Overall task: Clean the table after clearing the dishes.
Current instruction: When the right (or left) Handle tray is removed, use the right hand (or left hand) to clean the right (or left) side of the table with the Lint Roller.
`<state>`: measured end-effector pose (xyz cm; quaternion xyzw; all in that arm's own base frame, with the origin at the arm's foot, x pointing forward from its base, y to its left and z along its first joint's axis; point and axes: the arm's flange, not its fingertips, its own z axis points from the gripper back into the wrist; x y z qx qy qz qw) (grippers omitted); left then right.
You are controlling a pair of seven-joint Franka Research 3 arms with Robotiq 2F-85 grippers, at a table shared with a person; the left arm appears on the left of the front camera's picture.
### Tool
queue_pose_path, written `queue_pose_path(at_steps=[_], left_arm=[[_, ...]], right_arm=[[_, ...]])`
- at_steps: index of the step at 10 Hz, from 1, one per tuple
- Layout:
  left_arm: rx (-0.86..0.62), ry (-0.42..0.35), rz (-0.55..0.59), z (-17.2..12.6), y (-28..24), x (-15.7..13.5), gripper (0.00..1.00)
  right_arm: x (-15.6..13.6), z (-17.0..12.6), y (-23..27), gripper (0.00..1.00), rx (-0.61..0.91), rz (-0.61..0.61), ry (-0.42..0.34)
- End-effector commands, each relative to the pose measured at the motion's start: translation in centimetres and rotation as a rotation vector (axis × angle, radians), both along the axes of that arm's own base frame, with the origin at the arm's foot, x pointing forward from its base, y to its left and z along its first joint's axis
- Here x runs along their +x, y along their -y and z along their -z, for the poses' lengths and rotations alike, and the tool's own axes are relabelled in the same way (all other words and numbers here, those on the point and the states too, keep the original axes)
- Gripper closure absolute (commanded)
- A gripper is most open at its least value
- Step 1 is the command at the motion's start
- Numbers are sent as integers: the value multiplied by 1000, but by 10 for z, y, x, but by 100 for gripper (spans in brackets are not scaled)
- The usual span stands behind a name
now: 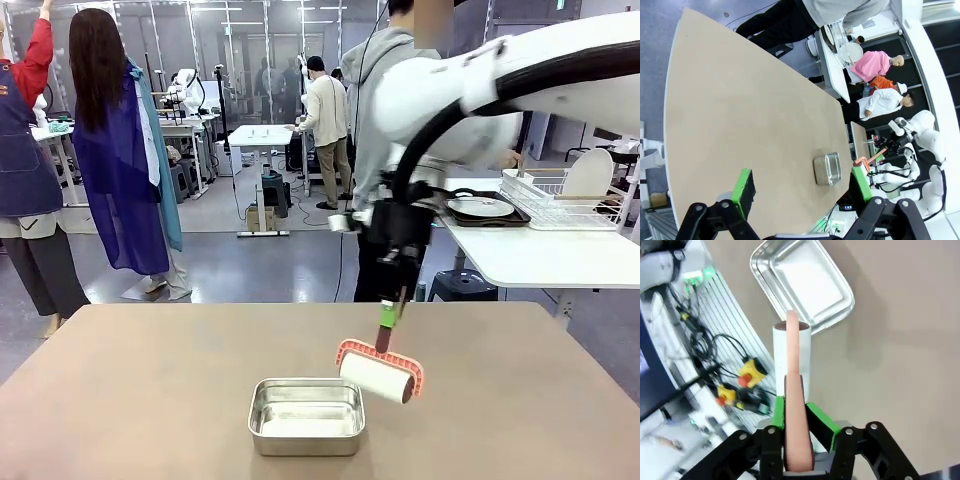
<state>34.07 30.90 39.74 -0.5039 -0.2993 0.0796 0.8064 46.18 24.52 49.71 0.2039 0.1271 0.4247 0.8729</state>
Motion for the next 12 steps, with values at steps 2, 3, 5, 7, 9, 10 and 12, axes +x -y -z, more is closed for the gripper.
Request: queue_pose_path(at_steps=[2,3,5,7,9,10,12], left_arm=[[2,-7,13,-1,-1,-4,4],[2,-7,13,-1,-1,-4,4],[2,-7,13,-1,-1,-4,4],[2,-7,13,-1,-1,-4,4],[2,-7,13,-1,-1,-4,4],[2,-7,13,-1,-1,-4,4],[2,-7,13,-1,-1,-4,4]], right_arm=[[-38,48,59,100,299,517,13],[-43,56,75,100,321,607,24],[-47,75,105,100,371,745,22],[-33,76,114,100,351,704,-34],[-33,76,114,100,351,704,-34],[-33,76,114,100,351,704,-34],[-38,81,116,77,362,713,-21]])
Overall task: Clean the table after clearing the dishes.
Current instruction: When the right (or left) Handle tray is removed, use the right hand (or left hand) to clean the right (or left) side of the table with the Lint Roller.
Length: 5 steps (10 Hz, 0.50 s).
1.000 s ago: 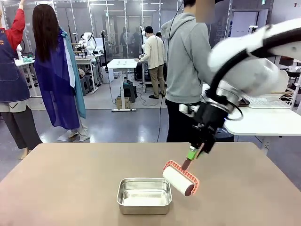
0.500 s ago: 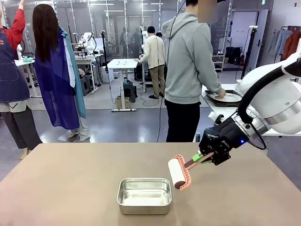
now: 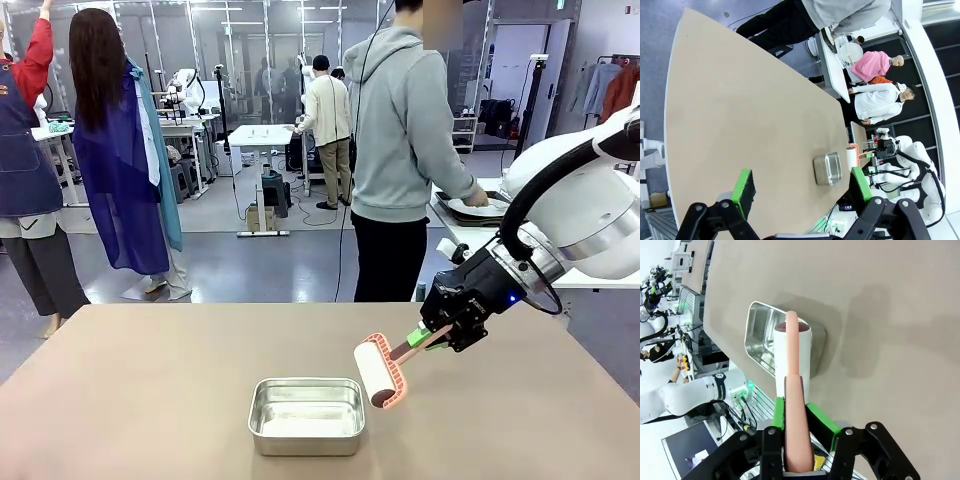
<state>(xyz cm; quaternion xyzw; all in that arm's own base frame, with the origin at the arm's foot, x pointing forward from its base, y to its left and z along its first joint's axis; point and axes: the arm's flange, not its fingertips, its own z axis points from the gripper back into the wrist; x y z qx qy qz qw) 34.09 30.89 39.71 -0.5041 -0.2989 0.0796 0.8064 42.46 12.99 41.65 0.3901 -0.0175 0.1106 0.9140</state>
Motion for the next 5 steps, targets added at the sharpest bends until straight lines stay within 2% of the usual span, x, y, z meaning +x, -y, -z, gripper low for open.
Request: queue_pose_path(at_steps=[1,3,5], left_arm=[[2,-6,12,-1,-1,-4,4],[2,-6,12,-1,-1,-4,4],[2,-6,12,-1,-1,-4,4]], right_arm=[[11,6,20,77,-5,70,-15],[35,27,36,77,50,152,-51],[51,49,34,77,47,160,-85]])
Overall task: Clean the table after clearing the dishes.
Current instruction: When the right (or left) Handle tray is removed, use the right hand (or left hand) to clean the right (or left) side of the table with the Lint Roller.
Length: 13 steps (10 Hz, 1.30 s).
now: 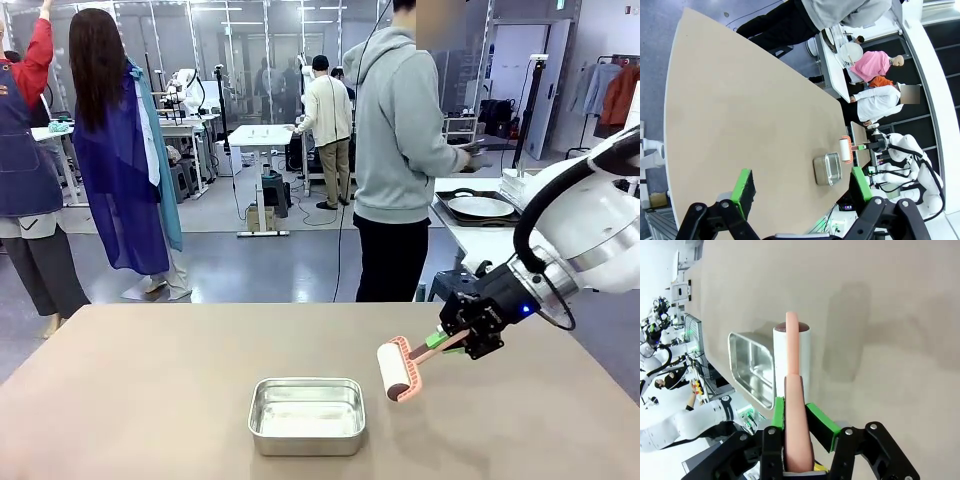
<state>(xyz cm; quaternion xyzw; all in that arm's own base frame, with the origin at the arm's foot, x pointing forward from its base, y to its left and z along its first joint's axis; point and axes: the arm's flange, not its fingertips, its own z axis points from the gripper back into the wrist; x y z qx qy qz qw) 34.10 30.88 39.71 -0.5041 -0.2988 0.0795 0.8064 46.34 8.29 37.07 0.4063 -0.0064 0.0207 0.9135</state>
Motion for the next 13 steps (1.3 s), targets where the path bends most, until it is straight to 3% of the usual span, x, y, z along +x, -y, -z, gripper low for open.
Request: queue_pose_path(at_steps=[1,7,9,11,13], left_arm=[[2,-6,12,-1,-1,-4,4],[2,-6,12,-1,-1,-4,4],[2,-6,12,-1,-1,-4,4],[2,-6,12,-1,-1,-4,4],[2,-6,12,-1,-1,-4,4]], right_arm=[[21,10,-9,77,40,26,-11],[37,58,-1,77,23,44,-13],[33,72,11,77,-41,67,21],[21,79,33,77,-196,62,65],[16,75,66,77,-217,120,55]])
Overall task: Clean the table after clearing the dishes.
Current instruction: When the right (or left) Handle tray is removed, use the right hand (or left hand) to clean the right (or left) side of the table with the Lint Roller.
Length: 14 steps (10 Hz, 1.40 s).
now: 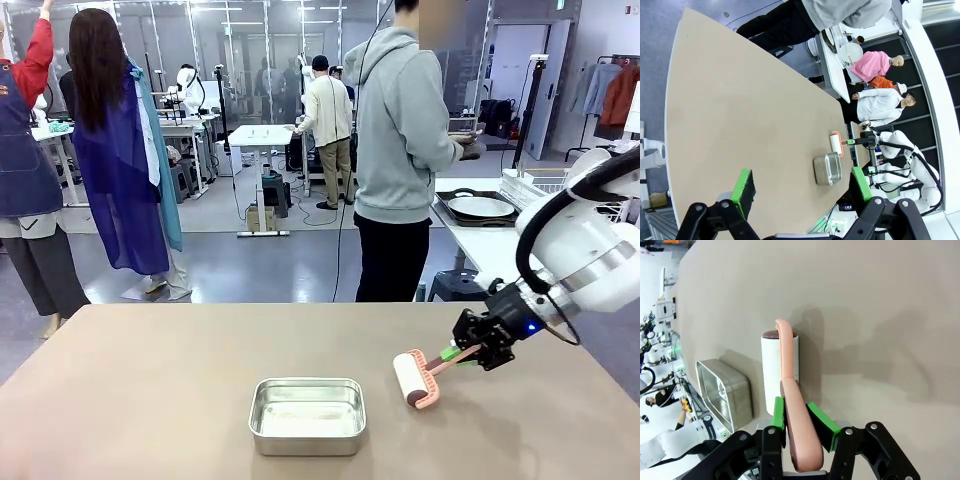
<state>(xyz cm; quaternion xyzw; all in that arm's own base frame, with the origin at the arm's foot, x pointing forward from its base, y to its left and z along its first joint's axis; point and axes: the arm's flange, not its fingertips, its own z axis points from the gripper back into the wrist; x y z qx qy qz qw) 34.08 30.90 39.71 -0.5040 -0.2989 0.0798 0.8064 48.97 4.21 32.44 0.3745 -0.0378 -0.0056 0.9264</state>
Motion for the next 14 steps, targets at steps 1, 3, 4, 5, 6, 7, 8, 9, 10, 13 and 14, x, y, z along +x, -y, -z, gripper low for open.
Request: queue_pose_path(at_steps=[1,3,4,5,6,7,8,9,10,13,14], left_arm=[[2,-6,12,-1,-1,-4,4],[2,-6,12,-1,-1,-4,4],[2,-6,12,-1,-1,-4,4],[2,-6,12,-1,-1,-4,4],[2,-6,12,-1,-1,-4,4],[2,-6,12,-1,-1,-4,4],[2,-6,12,-1,-1,-4,4],[2,-6,12,-1,-1,-4,4],[2,-6,12,-1,-1,-4,4],[2,-6,12,-1,-1,-4,4],[2,-6,12,-1,-1,-4,4]], right_arm=[[-14,23,43,77,-187,68,12],[-22,14,73,77,-267,78,5],[-27,8,90,77,-298,78,-7],[-27,1,106,77,-328,95,-10],[-28,-10,122,77,-366,110,-6],[-29,-21,132,77,-420,116,-10],[-31,-32,141,77,-468,122,-7],[-35,-44,152,77,-546,136,-6],[-37,-60,163,77,-611,158,9],[-37,-85,170,77,-732,187,19],[-40,-98,166,77,-711,189,46]])
